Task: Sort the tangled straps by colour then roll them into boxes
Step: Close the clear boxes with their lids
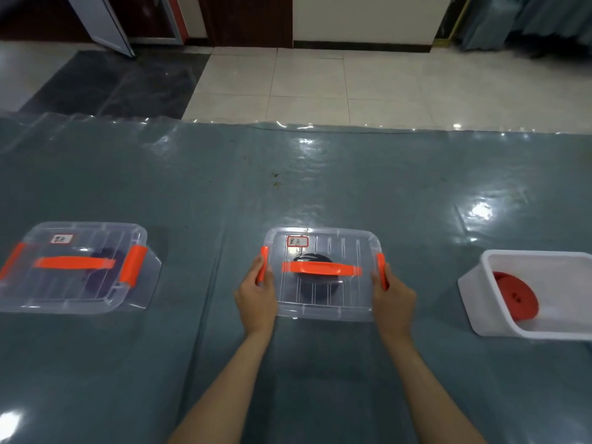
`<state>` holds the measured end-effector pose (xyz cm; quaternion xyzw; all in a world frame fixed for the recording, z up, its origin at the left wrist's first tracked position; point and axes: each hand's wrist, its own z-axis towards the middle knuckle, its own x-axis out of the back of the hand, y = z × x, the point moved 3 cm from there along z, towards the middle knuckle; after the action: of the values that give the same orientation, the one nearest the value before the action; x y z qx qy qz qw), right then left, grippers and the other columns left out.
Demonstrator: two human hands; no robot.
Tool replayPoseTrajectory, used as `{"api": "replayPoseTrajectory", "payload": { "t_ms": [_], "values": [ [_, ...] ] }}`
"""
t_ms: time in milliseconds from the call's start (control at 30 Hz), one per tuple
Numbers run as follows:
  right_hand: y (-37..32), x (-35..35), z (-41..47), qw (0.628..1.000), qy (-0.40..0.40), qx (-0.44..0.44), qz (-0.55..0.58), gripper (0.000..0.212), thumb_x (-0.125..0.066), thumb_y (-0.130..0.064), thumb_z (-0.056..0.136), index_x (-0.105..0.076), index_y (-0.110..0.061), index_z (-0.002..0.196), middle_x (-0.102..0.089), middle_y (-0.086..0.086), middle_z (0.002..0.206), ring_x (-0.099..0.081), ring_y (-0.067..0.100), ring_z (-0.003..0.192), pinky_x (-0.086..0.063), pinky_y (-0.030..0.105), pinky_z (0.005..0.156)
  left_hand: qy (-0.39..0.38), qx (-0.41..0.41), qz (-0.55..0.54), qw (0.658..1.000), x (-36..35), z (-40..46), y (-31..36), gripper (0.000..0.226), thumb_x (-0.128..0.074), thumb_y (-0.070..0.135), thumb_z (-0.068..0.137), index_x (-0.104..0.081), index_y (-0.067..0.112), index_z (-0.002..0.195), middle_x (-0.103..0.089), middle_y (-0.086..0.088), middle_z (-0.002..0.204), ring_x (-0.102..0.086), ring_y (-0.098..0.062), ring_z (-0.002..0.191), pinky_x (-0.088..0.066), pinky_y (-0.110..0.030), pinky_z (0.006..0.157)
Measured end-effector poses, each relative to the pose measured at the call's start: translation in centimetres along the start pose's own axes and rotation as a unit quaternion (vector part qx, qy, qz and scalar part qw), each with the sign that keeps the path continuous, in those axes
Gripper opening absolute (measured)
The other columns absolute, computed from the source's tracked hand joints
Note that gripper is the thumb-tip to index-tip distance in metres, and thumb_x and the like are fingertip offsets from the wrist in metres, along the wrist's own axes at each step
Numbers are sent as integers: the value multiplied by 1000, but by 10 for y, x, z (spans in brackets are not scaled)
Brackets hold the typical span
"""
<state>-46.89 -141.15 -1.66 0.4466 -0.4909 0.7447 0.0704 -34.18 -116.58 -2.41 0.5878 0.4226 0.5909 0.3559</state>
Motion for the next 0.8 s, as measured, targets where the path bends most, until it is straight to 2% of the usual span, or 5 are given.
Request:
{"api": "replayPoseTrajectory", "payload": {
  "t_ms": [167, 300, 433, 533, 800],
  "values": [
    [5, 6, 3, 998, -47, 14, -47, 36, -54, -36, 105, -60, -27, 140, -71, 9, 83, -66, 35, 73, -49, 38, 65, -59, -87, 141, 984, 9, 1, 9, 37, -50, 27, 104, -58, 28, 140, -70, 7, 119, -65, -13, 103, -55, -36, 87],
    [4, 23, 3, 986, -144, 35, -83, 35, -52, -42, 104, -56, -30, 136, -69, -2, 103, -67, 29, 96, -51, 38, 79, -103, -197, 305, 926, 18, -6, 16, 45, -62, 19, 96, -54, 17, 141, -63, -4, 134, -61, -28, 120, -53, -47, 97],
    [23, 56, -14, 978, -124, 89, -144, 33, -58, -45, 102, -68, -25, 126, -72, 1, 119, -68, 27, 109, -52, 39, 86, -101, -308, 340, 883, 14, -47, 39, 36, -70, 10, 84, -69, 15, 119, -70, -3, 122, -65, -26, 114, -54, -43, 92],
    [57, 76, -24, 973, -115, 107, -172, 25, -69, -34, 96, -74, -19, 116, -74, 3, 116, -71, 30, 105, -56, 41, 81, -120, -378, 356, 846, -11, -89, 53, 26, -72, 14, 77, -71, 19, 103, -71, 1, 105, -67, -23, 100, -51, -39, 83],
    [196, 159, -25, 963, -174, 99, -179, 17, -70, -27, 92, -75, -21, 107, -73, -1, 110, -71, 25, 102, -56, 40, 78, -178, -401, 400, 805, -132, -213, 87, 24, -48, 22, 79, -67, 23, 93, -67, 3, 95, -65, -23, 92, -43, -38, 76]
  ]
}}
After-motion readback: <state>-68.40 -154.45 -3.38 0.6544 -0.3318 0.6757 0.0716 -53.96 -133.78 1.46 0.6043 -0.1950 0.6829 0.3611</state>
